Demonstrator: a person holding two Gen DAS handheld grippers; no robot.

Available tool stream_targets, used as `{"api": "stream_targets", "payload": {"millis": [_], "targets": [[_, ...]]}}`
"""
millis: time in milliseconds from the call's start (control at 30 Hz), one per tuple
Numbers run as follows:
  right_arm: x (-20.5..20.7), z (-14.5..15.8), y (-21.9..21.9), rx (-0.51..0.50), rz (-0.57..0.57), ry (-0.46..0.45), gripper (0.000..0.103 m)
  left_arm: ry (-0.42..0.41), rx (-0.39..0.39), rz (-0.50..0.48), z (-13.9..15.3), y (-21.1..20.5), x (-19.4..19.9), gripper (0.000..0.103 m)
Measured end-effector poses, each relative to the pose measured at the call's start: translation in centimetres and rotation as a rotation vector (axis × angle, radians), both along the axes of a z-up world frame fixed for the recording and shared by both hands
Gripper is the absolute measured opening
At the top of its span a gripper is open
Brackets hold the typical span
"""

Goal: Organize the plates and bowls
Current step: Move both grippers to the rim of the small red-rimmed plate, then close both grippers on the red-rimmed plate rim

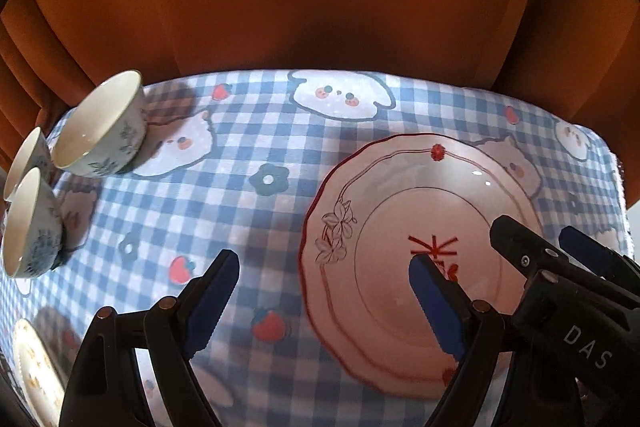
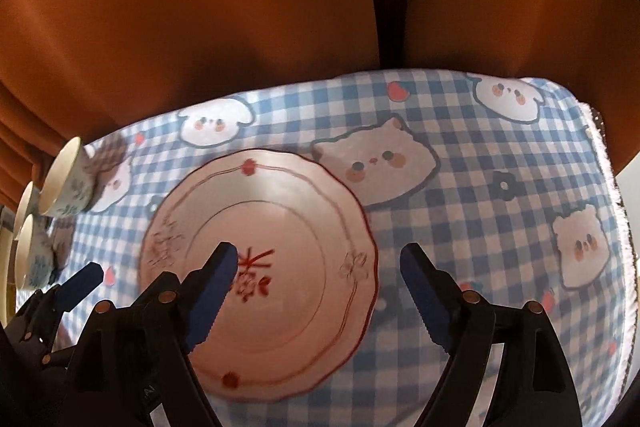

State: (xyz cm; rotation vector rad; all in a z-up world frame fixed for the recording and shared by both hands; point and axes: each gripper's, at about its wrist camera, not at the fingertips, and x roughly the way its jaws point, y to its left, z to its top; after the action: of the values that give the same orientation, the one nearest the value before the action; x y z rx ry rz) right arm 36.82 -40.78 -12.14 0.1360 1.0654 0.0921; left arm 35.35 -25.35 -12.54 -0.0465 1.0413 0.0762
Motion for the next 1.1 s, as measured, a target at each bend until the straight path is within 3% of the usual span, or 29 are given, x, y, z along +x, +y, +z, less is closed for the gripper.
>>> {"api": "stream_targets", "payload": {"millis": [167, 300, 367, 433, 500, 800, 1100], "targets": [[1.1, -1.6, -0.4, -0.013, 0.001, 0.023, 0.085, 0.017, 0.01, 0.008, -1.1, -0.3, 1.2, 0.086], [1.5, -2.1, -0.8, -0.007, -0.008, 0.022, 0.084, 0.032, -0.013, 0.004, -1.6, -0.2, 1.8, 0.071], [1.5, -2.1, -0.7, -0.022, -0.008, 0.016, 0.074, 0.044, -0.011, -0.004, -1.9, -0.3, 2.0, 0.067], [1.8, -2.4, -0.3, -0.022, 0.011, 0.028, 0.066, 0.063, -0.009, -0.013, -2.1, -0.4, 2.0, 0.054], [1.9, -2.6, 0.3, -0.03, 0.028, 0.03, 0.063, 0.063, -0.006, -0.034, -2.1, -0.8, 1.9, 0.051], [0.7, -2.3, 0.9, -0.059, 0.014, 0.05, 0.062, 0.079, 0.034, -0.061, -2.0, -0.7, 0.3, 0.049], [-4.3, -2.1, 1.8, -0.063, -0.015, 0.092, 0.062, 0.117, 0.022, -0.104, -1.7, 0.7, -4.8, 0.049]]}}
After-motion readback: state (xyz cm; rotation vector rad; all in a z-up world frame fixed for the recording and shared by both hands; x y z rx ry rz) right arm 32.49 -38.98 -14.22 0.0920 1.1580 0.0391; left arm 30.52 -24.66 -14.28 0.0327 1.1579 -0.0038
